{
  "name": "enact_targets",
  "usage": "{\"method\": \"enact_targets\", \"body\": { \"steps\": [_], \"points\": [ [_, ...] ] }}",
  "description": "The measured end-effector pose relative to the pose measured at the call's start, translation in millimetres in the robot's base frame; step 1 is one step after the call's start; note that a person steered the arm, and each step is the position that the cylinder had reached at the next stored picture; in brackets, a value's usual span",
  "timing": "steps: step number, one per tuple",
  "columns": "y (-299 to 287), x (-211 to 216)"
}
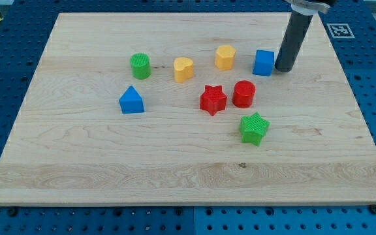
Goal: Place blue cube to the bottom right of the yellow hexagon
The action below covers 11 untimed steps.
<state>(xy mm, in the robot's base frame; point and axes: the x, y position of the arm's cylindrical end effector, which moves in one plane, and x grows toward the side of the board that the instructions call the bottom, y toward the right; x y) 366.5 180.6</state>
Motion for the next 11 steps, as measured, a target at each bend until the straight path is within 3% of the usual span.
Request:
{"method": "enact_targets", "body": {
  "steps": [2, 7, 9, 11],
  "points": [
    [19.4, -13.4],
    [-35.6, -12.6],
    [-49.1, 12.6],
    [-97.4, 15.0]
  ]
}}
